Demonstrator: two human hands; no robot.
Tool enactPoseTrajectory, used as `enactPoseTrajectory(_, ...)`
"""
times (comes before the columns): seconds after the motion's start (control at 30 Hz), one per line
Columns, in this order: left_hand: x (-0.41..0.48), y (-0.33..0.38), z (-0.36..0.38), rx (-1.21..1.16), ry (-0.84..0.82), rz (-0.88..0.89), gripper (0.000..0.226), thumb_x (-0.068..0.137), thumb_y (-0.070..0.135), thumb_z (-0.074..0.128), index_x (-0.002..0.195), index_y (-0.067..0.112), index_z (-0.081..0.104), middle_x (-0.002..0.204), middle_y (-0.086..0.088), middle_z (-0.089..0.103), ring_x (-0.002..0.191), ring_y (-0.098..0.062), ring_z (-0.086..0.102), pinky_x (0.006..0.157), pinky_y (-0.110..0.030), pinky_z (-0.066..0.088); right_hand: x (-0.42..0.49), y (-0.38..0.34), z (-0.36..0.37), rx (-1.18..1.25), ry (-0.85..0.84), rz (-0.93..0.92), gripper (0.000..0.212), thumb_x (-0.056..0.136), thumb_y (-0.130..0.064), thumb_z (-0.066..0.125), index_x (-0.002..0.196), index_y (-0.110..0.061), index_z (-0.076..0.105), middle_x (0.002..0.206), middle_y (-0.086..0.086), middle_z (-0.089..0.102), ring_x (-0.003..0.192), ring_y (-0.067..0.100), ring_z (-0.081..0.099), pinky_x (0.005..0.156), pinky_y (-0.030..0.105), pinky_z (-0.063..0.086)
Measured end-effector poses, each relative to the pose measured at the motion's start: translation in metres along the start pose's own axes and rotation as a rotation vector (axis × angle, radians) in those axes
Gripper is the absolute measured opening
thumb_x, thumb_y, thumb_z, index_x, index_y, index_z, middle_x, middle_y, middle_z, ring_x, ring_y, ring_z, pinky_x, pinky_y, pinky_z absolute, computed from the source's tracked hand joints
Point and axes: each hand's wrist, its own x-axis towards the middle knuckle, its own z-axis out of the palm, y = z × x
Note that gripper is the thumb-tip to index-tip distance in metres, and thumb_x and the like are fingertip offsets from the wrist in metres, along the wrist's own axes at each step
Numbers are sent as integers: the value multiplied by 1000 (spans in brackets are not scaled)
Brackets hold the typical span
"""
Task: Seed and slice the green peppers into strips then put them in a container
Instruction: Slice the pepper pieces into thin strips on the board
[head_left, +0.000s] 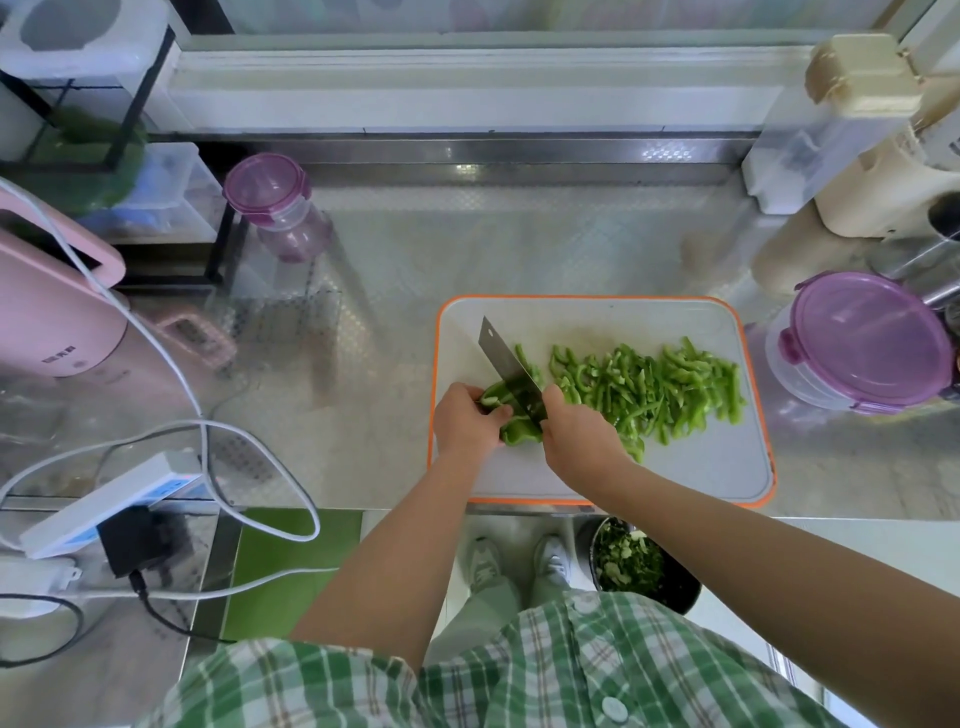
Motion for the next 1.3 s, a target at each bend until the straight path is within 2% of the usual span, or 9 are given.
enactPoseTrajectory(0.13, -2, -3, -3, 26, -17, 48, 32, 79, 17, 80, 94, 14, 51, 96, -8, 66, 88, -26, 64, 78, -40, 54, 5, -3, 5, -7, 5, 17, 13, 96, -7, 40, 107, -11, 35, 65, 2, 44, 50, 17, 40, 42, 29, 24)
enactPoseTrajectory(0.23, -5, -6, -6, -33, -63, 77, 31, 82, 10, 77, 98, 10, 50, 85, 0, 58, 73, -13, 59, 52, -16, 50, 8, -1, 5, 26, 12, 24, 13, 98, -12, 40, 110, -10, 34, 70, 5, 50, 56, 25, 47, 45, 30, 28)
enactPoseTrajectory(0.3, -8, -8, -7, -70, -65, 90, 30, 83, 6, 75, 100, 8, 50, 82, 2, 54, 68, -9, 58, 47, -13, 49, 9, 1, 5, 88, 39, 25, 14, 100, -17, 39, 111, -9, 35, 72, 6, 51, 59, 27, 49, 48, 31, 32)
enactPoseTrajectory(0.43, -8, -10, -2, -120, -37, 88, 31, 83, 7, 75, 100, 8, 50, 86, 1, 54, 79, -22, 63, 54, -25, 58, 10, 8, 1, 191, 105, 72, 11, 100, -17, 39, 105, -9, 35, 69, 5, 49, 58, 29, 51, 46, 31, 34)
enactPoseTrajectory(0.57, -5, -7, 4, -121, 10, 58, 32, 81, 13, 78, 98, 12, 52, 92, -7, 62, 87, -30, 67, 68, -47, 60, 6, 13, -12, 217, 100, -47, 11, 99, -16, 41, 96, -13, 31, 63, 3, 46, 54, 28, 48, 44, 30, 30)
enactPoseTrajectory(0.73, 7, -14, 15, -137, 43, -10, 35, 73, 21, 83, 83, 25, 49, 93, -11, 69, 87, -33, 69, 75, -52, 58, -2, 10, -13, 160, 87, -98, 19, 99, -17, 40, 115, -7, 37, 64, 2, 46, 52, 24, 46, 42, 29, 27)
enactPoseTrajectory(0.87, 5, -7, 14, -59, 62, 10, 32, 78, 20, 81, 91, 16, 52, 96, -11, 70, 88, -30, 67, 80, -47, 55, -4, 7, -7, 100, 76, -59, 15, 100, -18, 39, 111, -8, 36, 63, 1, 43, 49, 20, 42, 42, 30, 25)
enactPoseTrajectory(1.17, 19, -19, 16, -173, -32, -43, 34, 66, 26, 81, 84, 26, 51, 89, -9, 71, 84, -32, 70, 75, -53, 58, 7, -5, 5, -57, 33, 37, 23, 93, -3, 42, 113, -10, 33, 63, 1, 43, 50, 20, 41, 42, 30, 24)
enactPoseTrajectory(1.3, 14, -13, 9, -150, -37, -13, 35, 73, 17, 83, 82, 26, 50, 90, -10, 69, 84, -31, 70, 73, -49, 59, 14, -13, 5, -74, 19, 14, 26, 89, 2, 40, 108, -12, 31, 63, 2, 41, 56, 26, 46, 46, 33, 30)
